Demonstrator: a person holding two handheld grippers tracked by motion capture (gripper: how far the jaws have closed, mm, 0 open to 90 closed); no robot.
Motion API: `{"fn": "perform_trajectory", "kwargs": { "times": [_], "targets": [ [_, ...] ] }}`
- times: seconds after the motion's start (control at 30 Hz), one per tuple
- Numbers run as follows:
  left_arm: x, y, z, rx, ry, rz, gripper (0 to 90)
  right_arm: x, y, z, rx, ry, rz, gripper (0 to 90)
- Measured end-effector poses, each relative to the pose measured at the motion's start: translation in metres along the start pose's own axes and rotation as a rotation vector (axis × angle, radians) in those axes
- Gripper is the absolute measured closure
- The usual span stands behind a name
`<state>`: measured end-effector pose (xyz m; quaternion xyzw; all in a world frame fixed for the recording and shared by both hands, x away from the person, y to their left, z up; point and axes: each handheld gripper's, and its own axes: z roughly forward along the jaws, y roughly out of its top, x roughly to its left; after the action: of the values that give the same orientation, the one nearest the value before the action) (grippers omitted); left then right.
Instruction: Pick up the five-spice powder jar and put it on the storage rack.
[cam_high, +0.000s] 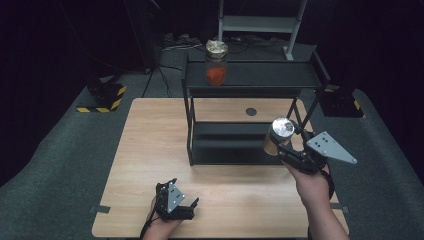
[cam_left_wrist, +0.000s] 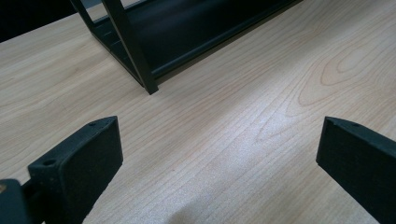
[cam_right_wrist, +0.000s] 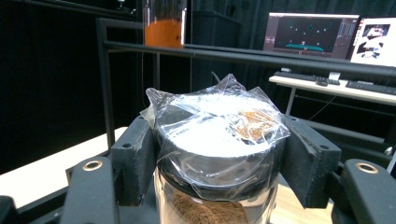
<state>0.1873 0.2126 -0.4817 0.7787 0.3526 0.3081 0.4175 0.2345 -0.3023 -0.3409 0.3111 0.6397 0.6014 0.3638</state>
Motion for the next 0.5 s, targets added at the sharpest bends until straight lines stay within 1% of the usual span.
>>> {"fn": "perform_trajectory", "kwargs": {
  "times": [0.07,0.1,0.3,0.5],
  "targets": [
    [0.0,0.0,0.0,0.0,-0.001,0.001,0.7,0.0,0.003,0.0,-0.003,-0.001,0.0,33.8],
    [0.0,0.0,0.0,0.0,-0.001,0.001,0.7,-0.001,0.007,0.001,-0.011,-0.001,0.004,33.8],
    [0.001,0.0,0.0,-0.002,-0.004,0.002,0.7,-0.004,0.022,0.002,-0.029,-0.005,0.004,33.8],
    [0.001,-0.001,0.0,-0.004,-0.005,-0.006,0.7,-0.004,0.036,0.002,-0.048,-0.007,-0.008,33.8]
  ]
}}
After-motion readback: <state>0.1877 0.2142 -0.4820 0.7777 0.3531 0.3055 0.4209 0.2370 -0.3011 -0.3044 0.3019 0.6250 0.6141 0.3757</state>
